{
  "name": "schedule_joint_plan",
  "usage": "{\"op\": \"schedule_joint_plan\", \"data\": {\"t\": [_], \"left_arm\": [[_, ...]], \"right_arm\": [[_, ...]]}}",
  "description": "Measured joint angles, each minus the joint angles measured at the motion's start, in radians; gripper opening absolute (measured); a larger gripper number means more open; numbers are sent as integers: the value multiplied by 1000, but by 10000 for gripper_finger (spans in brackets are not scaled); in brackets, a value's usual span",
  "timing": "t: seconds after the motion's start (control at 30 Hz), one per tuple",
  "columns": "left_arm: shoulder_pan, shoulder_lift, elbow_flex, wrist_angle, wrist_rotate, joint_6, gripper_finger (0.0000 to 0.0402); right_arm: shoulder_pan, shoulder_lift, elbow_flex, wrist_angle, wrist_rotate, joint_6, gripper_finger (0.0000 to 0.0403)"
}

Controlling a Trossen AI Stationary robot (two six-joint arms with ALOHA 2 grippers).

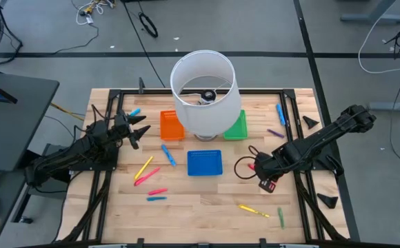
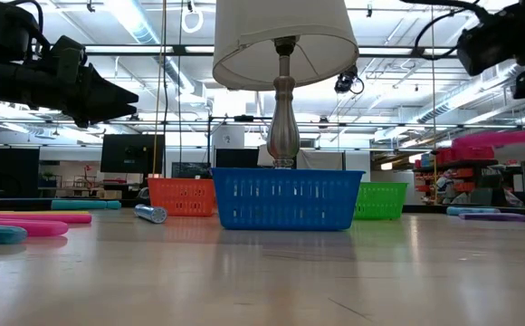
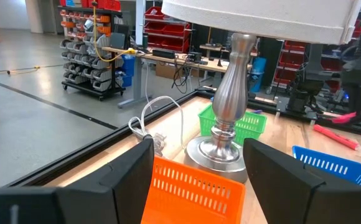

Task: Pick & Place Markers
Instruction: Put the right pink pen into the blue bin

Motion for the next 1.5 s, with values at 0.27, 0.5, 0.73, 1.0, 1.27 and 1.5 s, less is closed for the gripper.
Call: {"op": "schedule_joint_plan", "data": {"t": [0.27, 0.5, 0.73, 1.0, 1.27, 1.5], "left_arm": [[0, 0, 0, 0, 0, 0, 252], [0, 0, 0, 0, 0, 0, 252], [0, 0, 0, 0, 0, 0, 252], [0, 0, 0, 0, 0, 0, 252], [0, 0, 0, 0, 0, 0, 252], [0, 0, 0, 0, 0, 0, 252]], "right_arm": [[0, 0, 0, 0, 3, -170, 15], [-11, 18, 15, -18, 2, -226, 15], [-59, 105, 105, -80, 15, -329, 15], [-101, 215, 233, -95, 72, -397, 15], [-123, 316, 379, -127, 134, -445, 15], [-150, 419, 501, -182, 164, -526, 15]]}}
